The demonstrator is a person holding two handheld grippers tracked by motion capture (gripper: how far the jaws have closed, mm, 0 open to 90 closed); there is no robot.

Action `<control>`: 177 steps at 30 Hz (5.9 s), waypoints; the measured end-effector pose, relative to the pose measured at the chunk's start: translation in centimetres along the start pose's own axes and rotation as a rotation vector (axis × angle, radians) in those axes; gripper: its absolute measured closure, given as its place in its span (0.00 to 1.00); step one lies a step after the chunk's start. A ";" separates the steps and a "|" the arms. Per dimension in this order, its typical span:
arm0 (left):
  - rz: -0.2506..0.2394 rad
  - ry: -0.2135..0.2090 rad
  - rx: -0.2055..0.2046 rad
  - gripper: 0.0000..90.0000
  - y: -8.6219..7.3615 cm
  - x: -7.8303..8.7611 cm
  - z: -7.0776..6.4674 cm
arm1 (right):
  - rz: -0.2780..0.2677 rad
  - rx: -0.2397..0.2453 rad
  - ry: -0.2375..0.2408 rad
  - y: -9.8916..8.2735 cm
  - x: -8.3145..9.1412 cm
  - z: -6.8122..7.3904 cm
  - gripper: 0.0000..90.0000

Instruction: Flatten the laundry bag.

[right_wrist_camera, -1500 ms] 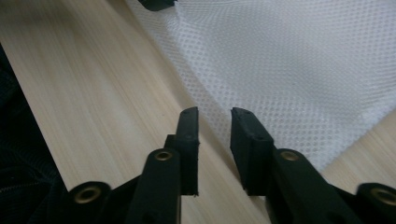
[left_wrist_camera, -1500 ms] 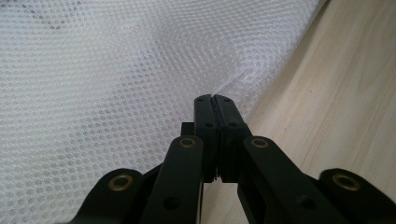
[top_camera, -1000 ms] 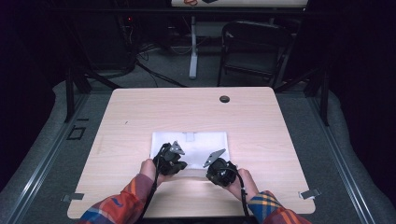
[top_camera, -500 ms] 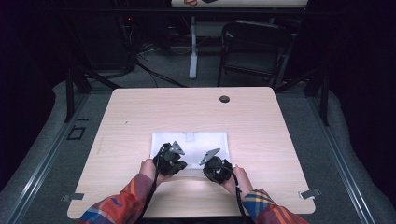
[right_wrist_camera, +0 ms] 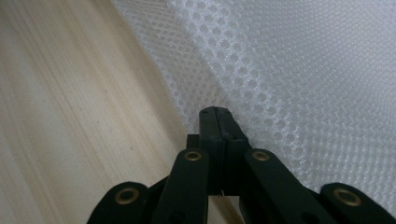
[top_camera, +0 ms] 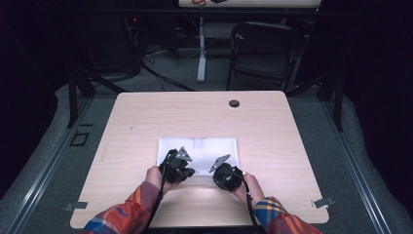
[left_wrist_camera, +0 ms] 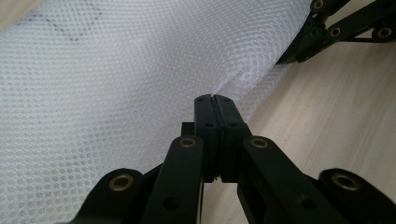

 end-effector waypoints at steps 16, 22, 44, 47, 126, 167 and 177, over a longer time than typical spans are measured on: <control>-0.003 0.002 0.006 0.99 0.1 0.9 -0.3 | 0.025 0.012 0.046 -0.2 0.3 0.3 1.00; -0.009 0.012 0.008 0.99 0.5 1.2 0.2 | 0.014 0.001 0.051 -0.2 0.3 0.4 1.00; -0.033 0.085 0.005 0.99 3.0 2.6 2.4 | 0.013 -0.005 0.057 -0.2 0.3 0.3 1.00; -0.034 0.095 0.008 0.99 3.4 2.8 2.7 | 0.013 -0.007 0.057 -0.3 0.3 0.3 1.00; -0.083 0.474 0.080 0.95 14.6 3.4 13.8 | 0.033 -0.006 0.148 -0.6 0.8 1.1 1.00; -0.101 0.127 0.153 0.10 4.1 1.6 7.0 | -0.006 -0.142 0.096 -2.0 4.4 -2.9 0.16; -0.083 0.094 0.152 0.09 2.8 1.3 6.4 | 0.017 -0.149 0.066 -2.1 4.2 -3.3 0.22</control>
Point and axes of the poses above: each handheld gripper's, and its own axes: x roughly backward along the jaws, y roughly out of its top, z roughly to its left, the point moved 4 cm from there along -x, roughly forward along the jaws, and after that the axes turned 5 degrees about x, right-handed, at the moved point
